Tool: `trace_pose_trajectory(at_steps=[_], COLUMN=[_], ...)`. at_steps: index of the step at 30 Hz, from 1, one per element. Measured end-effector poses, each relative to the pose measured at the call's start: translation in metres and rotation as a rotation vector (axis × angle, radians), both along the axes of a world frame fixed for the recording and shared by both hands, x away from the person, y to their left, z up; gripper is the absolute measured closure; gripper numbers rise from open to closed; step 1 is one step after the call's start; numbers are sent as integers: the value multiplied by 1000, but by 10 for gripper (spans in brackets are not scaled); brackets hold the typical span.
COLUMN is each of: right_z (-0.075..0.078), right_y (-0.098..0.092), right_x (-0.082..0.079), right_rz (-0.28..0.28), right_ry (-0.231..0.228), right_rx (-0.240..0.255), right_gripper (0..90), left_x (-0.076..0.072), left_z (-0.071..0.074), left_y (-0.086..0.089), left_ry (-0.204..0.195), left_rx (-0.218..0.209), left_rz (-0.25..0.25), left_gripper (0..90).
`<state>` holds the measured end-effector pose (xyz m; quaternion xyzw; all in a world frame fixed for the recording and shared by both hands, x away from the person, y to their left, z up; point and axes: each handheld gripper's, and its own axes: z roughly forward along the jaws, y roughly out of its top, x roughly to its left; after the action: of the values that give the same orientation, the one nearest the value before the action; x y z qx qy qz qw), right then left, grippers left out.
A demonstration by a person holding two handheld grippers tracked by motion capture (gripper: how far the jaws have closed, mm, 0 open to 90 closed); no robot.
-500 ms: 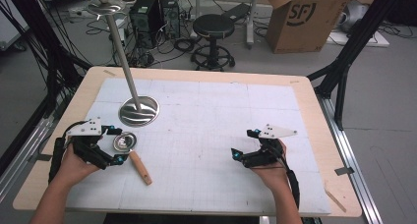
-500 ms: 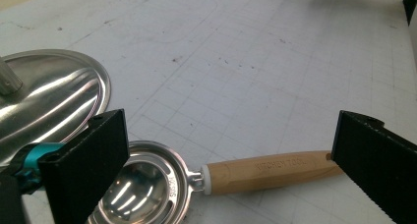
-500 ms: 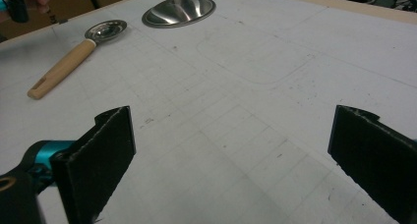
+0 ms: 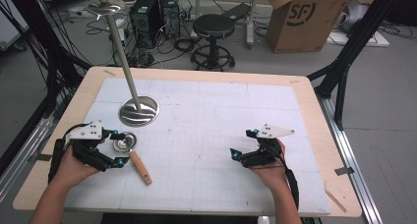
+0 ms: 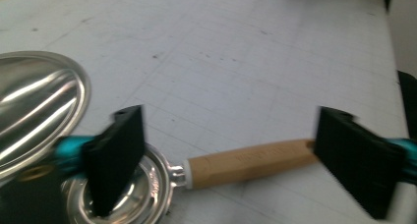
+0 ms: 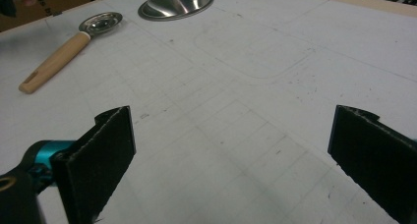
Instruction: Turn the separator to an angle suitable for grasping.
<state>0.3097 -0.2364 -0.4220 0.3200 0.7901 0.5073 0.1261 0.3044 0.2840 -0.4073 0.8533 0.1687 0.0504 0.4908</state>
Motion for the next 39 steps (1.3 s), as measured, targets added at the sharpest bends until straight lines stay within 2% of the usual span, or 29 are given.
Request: trace_pose_trajectory(at_steps=[1, 4, 7, 10, 11, 12, 13, 14, 15, 17, 20, 21, 22, 23, 24, 30, 34, 39], right_z=[-1, -4, -4, -4, -4, -4, -4, -4, -4, -5, -6, -6, -6, -6, -6, -7, -7, -8], right_y=[0, 2, 3, 2, 2, 1, 1, 1, 1, 2, 3, 3, 3, 3, 3, 4, 4, 5], right_x=[1, 4, 5, 4, 4, 5, 5, 5, 5, 5, 5, 6, 6, 6, 6, 6, 6, 6], right_rz=[1, 4, 8, 2, 2, 2, 2, 0, 0, 3, 5, 7, 7, 6, 2, 3, 6, 4], right_ry=[3, 10, 9, 16, 16, 17, 17, 20, 20, 26, 26, 24, 24, 24, 28, 31, 27, 36], right_rx=[-3, -17, -21, -15, -15, -10, -10, -10, -10, -14, -22, -26, -26, -28, -29, -32, -40, -46], right_gripper=[25, 25, 25, 25, 25, 25, 25, 25, 25, 25, 25, 25, 25, 25, 25, 25, 25, 25], left_x=[-1, -3, -4, -5, -5, -5, -5, -5, -5, -7, -8, -9, -9, -9, -9, -9, -9, -10], left_z=[0, -2, -3, -6, -6, -8, -8, -11, -11, -13, -15, -16, -19, -19, -23, -29, -31, -31], left_y=[0, 1, 1, -4, -4, -7, -7, -9, -9, -13, -16, -18, -23, -23, -27, -37, -41, -51], left_ry=[4, 14, 23, 42, 42, 54, 54, 60, 60, 77, 80, 68, 70, 70, 82, 88, 74, 85], left_rx=[0, 12, 16, 34, 34, 50, 50, 73, 73, 91, 110, 132, 164, 164, 192, 230, 230, 220], left_rz=[-11, -22, -39, -86, -86, -121, -121, -156, -156, -211, -229, -230, -239, -239, -256, -285, -269, -273], left_gripper=[351, 358, 427, 499, 534, 572, 610, 647, 678, 740, 838, 854, 860, 875, 877, 883, 892, 893])
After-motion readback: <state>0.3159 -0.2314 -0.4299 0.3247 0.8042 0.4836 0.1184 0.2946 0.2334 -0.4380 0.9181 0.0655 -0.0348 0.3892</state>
